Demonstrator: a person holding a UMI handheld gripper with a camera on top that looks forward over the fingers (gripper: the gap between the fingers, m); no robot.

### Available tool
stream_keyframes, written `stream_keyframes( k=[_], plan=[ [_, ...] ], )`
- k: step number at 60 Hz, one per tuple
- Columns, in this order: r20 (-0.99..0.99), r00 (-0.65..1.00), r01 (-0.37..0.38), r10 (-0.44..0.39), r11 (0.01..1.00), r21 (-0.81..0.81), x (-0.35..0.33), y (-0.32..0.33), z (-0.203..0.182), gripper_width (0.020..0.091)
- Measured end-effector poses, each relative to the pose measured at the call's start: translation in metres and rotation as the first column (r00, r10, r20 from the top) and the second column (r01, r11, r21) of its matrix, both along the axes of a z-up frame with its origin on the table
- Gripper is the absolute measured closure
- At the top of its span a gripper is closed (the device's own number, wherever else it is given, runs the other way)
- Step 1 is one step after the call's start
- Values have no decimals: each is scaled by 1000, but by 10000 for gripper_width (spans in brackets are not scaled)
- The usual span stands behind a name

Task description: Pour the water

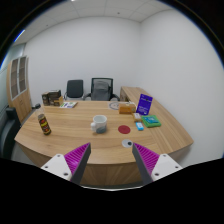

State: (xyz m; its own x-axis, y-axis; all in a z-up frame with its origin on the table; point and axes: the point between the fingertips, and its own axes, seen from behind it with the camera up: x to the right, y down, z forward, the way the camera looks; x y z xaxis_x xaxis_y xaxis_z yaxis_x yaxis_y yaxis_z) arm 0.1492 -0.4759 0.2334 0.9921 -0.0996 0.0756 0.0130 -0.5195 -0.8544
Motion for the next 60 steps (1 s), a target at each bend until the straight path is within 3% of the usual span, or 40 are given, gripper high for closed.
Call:
stream_keyframes(
  k=[17, 33, 46, 60],
  plan=[
    [28, 997, -64, 66, 995, -71, -73, 11, -36, 249],
    [-17, 991, -133, 132, 984, -119, -245, 41, -91, 245],
    [-135, 984, -122, 114, 991, -53, -401, 112, -107, 250],
    [-85, 992, -83, 89, 994, 73, -441, 232, -120, 252]
  ],
)
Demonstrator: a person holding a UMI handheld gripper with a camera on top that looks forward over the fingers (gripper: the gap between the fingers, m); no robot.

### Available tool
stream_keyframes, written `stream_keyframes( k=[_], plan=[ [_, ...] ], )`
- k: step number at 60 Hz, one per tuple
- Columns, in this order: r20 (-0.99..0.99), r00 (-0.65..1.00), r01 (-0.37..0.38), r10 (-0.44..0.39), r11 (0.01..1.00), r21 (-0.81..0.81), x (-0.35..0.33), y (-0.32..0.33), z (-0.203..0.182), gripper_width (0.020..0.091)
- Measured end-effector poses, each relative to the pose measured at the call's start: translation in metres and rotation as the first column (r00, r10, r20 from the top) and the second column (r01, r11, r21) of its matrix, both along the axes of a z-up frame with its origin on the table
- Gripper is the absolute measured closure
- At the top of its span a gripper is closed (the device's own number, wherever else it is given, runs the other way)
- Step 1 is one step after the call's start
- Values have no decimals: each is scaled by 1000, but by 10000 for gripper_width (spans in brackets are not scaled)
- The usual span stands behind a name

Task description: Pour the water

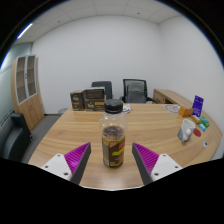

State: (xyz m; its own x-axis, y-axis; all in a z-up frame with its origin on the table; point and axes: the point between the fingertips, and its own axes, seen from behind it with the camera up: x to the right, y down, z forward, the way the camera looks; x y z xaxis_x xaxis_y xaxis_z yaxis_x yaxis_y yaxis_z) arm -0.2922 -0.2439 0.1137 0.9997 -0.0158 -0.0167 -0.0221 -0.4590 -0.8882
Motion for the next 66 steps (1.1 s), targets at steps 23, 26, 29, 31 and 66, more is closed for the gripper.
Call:
stream_keyframes(
  k=[23, 26, 29, 31, 66],
  plan=[
    [39, 999, -1, -5, 990, 141, 4, 78, -22, 644],
    [38, 999, 1, -6, 991, 137, 6, 77, -22, 687],
    [48, 999, -7, 1, 992, 127, 5, 77, -22, 726],
    [57, 998, -17, 10, 992, 124, 5, 77, -21, 725],
    [-957, 277, 191, 85, 971, 142, 137, 122, 163, 762]
  ],
)
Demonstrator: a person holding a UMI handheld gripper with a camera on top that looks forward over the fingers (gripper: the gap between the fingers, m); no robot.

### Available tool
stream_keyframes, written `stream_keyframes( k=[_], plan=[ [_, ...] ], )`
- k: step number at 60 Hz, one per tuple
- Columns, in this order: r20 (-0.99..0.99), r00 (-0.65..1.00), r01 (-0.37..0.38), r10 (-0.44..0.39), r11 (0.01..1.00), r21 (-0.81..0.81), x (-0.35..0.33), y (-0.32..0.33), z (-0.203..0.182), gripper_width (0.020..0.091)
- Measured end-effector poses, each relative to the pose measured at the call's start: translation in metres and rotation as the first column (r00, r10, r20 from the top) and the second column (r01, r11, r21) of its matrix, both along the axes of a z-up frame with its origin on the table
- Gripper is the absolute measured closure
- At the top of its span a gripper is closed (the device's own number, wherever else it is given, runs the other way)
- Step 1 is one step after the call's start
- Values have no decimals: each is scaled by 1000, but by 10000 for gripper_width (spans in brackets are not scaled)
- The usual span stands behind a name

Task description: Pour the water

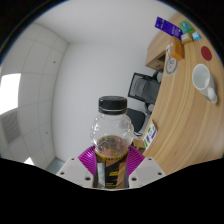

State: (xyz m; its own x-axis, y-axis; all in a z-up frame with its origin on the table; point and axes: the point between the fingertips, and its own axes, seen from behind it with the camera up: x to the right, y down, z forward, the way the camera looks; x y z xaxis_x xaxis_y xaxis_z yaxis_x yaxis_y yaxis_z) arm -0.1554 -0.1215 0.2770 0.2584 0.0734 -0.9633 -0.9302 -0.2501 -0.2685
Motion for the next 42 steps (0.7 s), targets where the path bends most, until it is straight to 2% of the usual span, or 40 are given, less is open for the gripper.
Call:
stream_keyframes(
  k=[4, 9, 21, 26, 34, 38, 42],
  plan=[
    [-206, 979, 7, -7, 1000, -2, 39, 6, 0, 760],
    [-400, 916, 16, -30, 999, -39, 82, 19, -22, 760],
    [-642, 761, -14, -89, 988, -152, 147, 35, -86, 762],
    [-665, 739, -28, -107, 982, -189, 158, 42, -108, 762],
    [-628, 775, -72, -73, 977, -203, 162, 42, -107, 761],
    [-521, 853, -94, -25, 975, -201, 163, 42, -98, 761],
    [-331, 944, -88, 21, 978, -190, 171, 41, -84, 760]
  ],
)
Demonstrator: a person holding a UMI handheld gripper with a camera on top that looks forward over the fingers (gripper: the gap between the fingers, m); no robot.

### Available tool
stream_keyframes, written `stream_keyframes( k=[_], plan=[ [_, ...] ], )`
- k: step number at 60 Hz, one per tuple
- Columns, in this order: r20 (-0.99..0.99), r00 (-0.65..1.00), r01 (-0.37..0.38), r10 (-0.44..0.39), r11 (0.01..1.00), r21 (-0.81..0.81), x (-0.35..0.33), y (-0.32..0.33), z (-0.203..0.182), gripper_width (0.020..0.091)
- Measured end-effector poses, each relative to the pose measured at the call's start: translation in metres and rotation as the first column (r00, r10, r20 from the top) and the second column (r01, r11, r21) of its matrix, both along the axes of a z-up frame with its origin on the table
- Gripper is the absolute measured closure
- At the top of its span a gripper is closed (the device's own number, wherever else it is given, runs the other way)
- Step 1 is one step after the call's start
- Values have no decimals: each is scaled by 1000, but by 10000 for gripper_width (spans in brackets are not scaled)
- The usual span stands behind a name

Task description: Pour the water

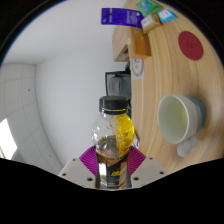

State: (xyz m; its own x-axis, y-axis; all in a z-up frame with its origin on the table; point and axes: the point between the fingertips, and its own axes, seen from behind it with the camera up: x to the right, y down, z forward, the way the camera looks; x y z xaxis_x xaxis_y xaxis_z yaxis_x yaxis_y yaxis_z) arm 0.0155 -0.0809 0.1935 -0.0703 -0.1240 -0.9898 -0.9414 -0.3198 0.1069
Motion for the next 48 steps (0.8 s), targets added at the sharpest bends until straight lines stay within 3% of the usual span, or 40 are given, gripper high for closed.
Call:
stream_keyframes(
  k=[7, 12, 17, 24, 30, 46, 48],
  plan=[
    [418, 908, -19, -27, 994, 106, 51, -2, 46, 759],
    [715, 691, -18, -104, 987, 161, 97, 3, 57, 757],
    [882, 443, -10, -159, 983, 182, 151, -2, 68, 756],
    [985, 96, -8, -143, 990, 144, 200, -6, 33, 758],
    [994, -75, 10, -78, 997, 79, 237, -12, -7, 758],
    [993, -109, 33, 35, 999, -32, 275, -22, -101, 748],
    [994, -105, 37, 1, 999, 3, 277, -21, -101, 747]
  ],
)
